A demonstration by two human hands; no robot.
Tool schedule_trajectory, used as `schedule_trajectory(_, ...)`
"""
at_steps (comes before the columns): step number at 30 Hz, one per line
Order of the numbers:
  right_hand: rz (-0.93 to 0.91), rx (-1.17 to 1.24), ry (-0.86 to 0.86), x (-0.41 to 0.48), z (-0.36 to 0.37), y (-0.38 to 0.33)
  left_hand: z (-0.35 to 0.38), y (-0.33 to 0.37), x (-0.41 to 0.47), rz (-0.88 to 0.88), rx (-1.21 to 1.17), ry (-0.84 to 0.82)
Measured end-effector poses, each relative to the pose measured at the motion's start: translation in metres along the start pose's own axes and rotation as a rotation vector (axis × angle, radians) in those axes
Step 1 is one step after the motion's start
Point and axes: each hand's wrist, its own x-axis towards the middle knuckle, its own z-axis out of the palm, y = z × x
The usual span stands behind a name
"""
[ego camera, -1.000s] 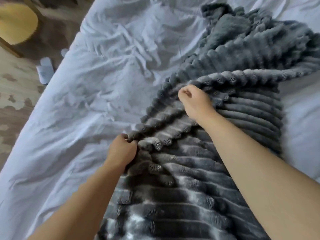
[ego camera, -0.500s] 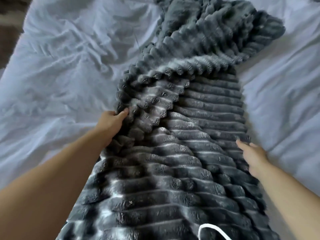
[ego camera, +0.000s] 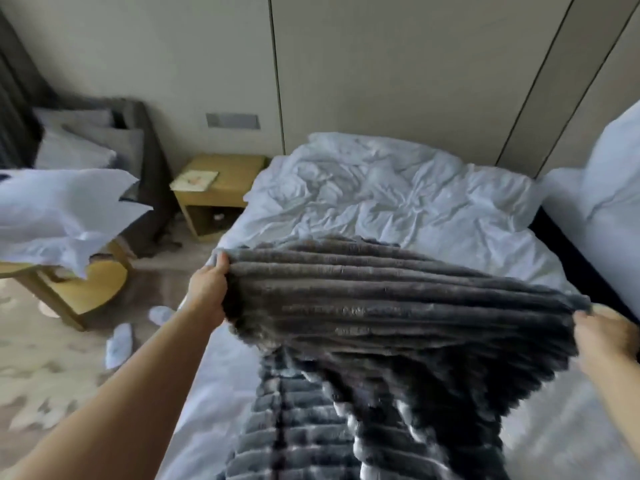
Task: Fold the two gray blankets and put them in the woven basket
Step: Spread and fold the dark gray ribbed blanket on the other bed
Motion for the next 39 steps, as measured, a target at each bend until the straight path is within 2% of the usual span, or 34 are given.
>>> schedule_trajectory(2,0.041,-0.018,-0.126,-0.012,-0.008,0.011,-0.003,-0.009,-0.015,-0.041,0.042,0.001)
schedule_trajectory(4,0.109,-0.108,-0.2,-0.026,-0.011,0.027,-0.007,-0.021,-0.029,-0.171,0.122,0.017)
schedule_trajectory(6,0.31,-0.172,-0.419,-0.046,-0.012,0.043,-0.015,-0.035,-0.042,-0.404,0.255,-0.182)
schedule_trajectory(7,0.387,-0.281,-0.551,-0.053,-0.013,0.052,-0.02,-0.042,-0.048,-0.51,0.353,-0.311)
schedule_trajectory(9,0.432,-0.439,-0.707,-0.056,-0.021,0.06,-0.025,-0.053,-0.057,-0.621,0.542,-0.485)
schedule_trajectory(10,0.379,-0.404,-0.695,-0.057,-0.024,0.06,-0.023,-0.055,-0.062,-0.609,0.585,-0.492)
schedule_trajectory(11,0.263,-0.314,-0.601,-0.051,-0.028,0.06,-0.02,-0.057,-0.063,-0.54,0.57,-0.443)
schedule_trajectory(12,0.125,-0.18,-0.471,-0.044,-0.031,0.058,-0.018,-0.059,-0.061,-0.429,0.493,-0.348)
schedule_trajectory(13,0.06,-0.006,-0.367,-0.039,-0.037,0.058,-0.016,-0.06,-0.058,-0.308,0.367,-0.234)
schedule_trajectory(14,0.043,0.177,-0.302,-0.034,-0.042,0.059,-0.015,-0.061,-0.055,-0.218,0.225,-0.147)
schedule_trajectory(16,0.053,0.288,-0.232,-0.032,-0.055,0.064,-0.016,-0.062,-0.054,-0.133,0.068,-0.086)
schedule_trajectory(18,0.119,0.185,-0.226,-0.035,-0.055,0.079,-0.017,-0.069,-0.059,-0.163,0.228,-0.128)
schedule_trajectory(20,0.239,-0.014,-0.357,-0.046,-0.047,0.092,-0.017,-0.075,-0.07,-0.322,0.513,-0.311)
schedule_trajectory(21,0.266,-0.188,-0.427,-0.051,-0.043,0.095,-0.016,-0.074,-0.076,-0.388,0.649,-0.398)
schedule_trajectory(22,0.264,-0.358,-0.487,-0.052,-0.039,0.097,-0.013,-0.071,-0.078,-0.394,0.757,-0.426)
schedule_trajectory(24,0.231,-0.526,-0.522,-0.051,-0.034,0.087,-0.006,-0.06,-0.077,-0.265,0.829,-0.321)
schedule_trajectory(26,0.066,-0.438,-0.438,-0.048,-0.03,0.064,0.005,-0.049,-0.073,-0.044,0.67,-0.273)
schedule_trajectory(28,-0.154,-0.238,-0.332,-0.042,-0.026,0.034,0.016,-0.038,-0.073,0.153,0.469,-0.268)
schedule_trajectory(30,-0.361,-0.082,-0.238,-0.045,-0.026,0.011,0.019,-0.032,-0.069,0.233,0.257,-0.215)
schedule_trajectory(32,-0.501,-0.054,-0.176,-0.049,-0.03,0.012,0.014,-0.036,-0.063,0.251,0.111,-0.168)
schedule_trajectory(33,-0.536,-0.132,-0.159,-0.049,-0.03,0.023,0.008,-0.046,-0.062,0.291,0.155,-0.133)
schedule_trajectory(34,-0.557,-0.272,-0.162,-0.05,-0.03,0.044,-0.002,-0.06,-0.063,0.363,0.342,-0.095)
schedule_trajectory(35,-0.552,-0.455,-0.215,-0.051,-0.028,0.069,-0.012,-0.079,-0.065,0.441,0.642,-0.092)
schedule_trajectory(36,-0.51,-0.688,-0.329,-0.055,-0.027,0.101,-0.022,-0.102,-0.069,0.469,0.961,-0.156)
schedule_trajectory(37,-0.447,-0.932,-0.503,-0.06,-0.026,0.135,-0.033,-0.127,-0.075,0.407,1.239,-0.272)
schedule_trajectory(39,-0.288,-1.407,-0.865,-0.078,-0.033,0.198,-0.056,-0.177,-0.094,0.181,1.653,-0.541)
